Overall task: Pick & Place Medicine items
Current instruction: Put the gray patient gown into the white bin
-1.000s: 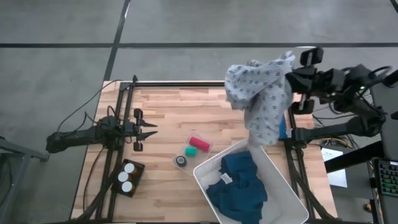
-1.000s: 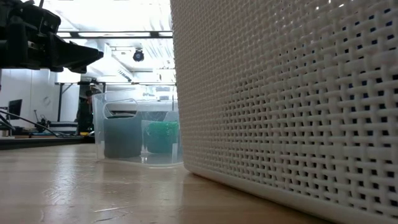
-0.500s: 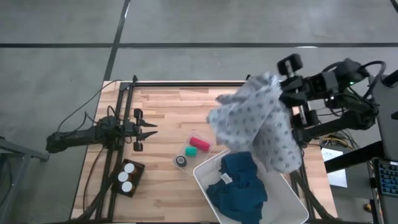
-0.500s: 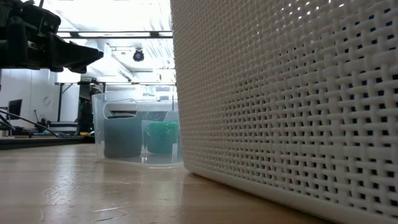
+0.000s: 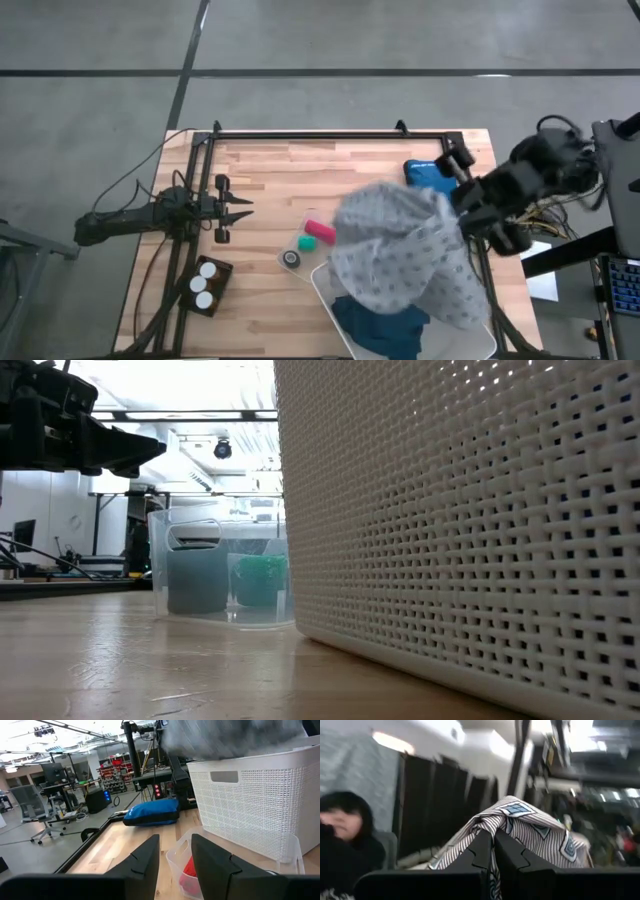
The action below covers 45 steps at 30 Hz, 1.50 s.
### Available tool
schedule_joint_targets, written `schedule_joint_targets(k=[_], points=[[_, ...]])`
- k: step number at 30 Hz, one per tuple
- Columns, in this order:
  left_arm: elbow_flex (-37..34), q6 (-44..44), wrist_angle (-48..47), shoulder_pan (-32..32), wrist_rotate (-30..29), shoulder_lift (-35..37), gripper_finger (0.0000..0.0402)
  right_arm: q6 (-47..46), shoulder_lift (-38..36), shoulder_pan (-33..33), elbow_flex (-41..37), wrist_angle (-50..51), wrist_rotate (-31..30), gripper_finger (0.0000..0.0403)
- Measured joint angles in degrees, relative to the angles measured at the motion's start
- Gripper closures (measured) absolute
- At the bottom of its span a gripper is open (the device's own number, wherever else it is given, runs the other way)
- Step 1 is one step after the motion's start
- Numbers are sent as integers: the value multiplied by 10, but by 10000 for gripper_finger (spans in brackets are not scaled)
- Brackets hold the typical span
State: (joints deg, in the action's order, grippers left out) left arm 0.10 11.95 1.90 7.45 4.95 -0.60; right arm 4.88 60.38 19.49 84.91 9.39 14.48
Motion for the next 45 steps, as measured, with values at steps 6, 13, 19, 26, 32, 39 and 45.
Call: schedule_joint_targets(k=[6, 13, 19, 26, 32, 39, 45], points=[[0, 0, 0, 0, 0, 0, 284, 20, 17, 57, -22, 79, -127, 394], [0, 0, 0, 0, 0, 0, 284, -22, 56, 73, -57, 121, -193, 394], [0, 0, 0, 0, 0, 0, 284, -81, 79, 73, -89, 180, -192, 394], [0, 0, 0, 0, 0, 0, 284, -123, 87, 73, -138, 233, -204, 394], [0, 0, 0, 0, 0, 0, 284, -174, 86, 72, -181, 275, -237, 394], [0, 0, 0, 0, 0, 0, 284, -184, 85, 73, -235, 323, -236, 394], [0, 0, 0, 0, 0, 0, 284, -179, 84, 73, -289, 316, -241, 394]])
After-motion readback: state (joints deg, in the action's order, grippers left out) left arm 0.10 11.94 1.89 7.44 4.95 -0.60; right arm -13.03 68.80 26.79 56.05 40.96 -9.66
